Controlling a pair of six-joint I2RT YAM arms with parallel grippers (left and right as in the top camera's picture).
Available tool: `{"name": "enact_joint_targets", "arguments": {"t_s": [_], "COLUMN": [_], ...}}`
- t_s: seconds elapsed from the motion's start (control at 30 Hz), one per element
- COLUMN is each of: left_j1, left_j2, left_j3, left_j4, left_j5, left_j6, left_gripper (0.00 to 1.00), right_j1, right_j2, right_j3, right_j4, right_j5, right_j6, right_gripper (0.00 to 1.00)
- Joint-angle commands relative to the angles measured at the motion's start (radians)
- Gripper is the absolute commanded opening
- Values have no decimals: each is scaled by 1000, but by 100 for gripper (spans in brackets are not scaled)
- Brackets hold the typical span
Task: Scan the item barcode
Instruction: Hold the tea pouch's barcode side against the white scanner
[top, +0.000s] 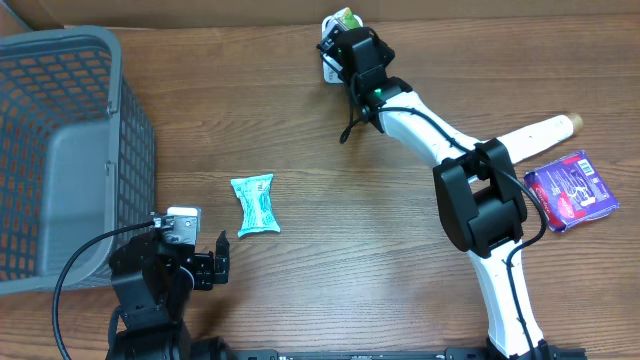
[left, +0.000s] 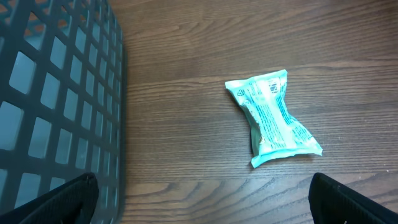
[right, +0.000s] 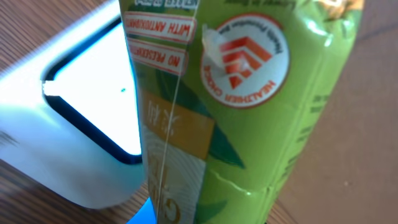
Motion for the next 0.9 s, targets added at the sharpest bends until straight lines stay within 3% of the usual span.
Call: {"name": "enact_joint_targets", "arguments": {"t_s": [0.0,0.5,0.67,0.87], "left_j1": [5,5,5,5], "left_j2": [0,0,0,0], "left_j3": [2,2,2,2], "left_j4": [3,3,3,3], "left_j5": [-4,-4,-4,-4], "left_j6": [19,19,19,19], "left_gripper": [100,100,100,100], "right_j1": [-5,45,88,93], "right_j2": [-24,-77,-219,-402], "right_j3": [18,19,19,19], "right_j4": [20,-72,-294,-519], "right_j5": [8,73,-80,-272], "right_j6": [-10,0,42,216], "right_gripper": [4,4,4,4]}}
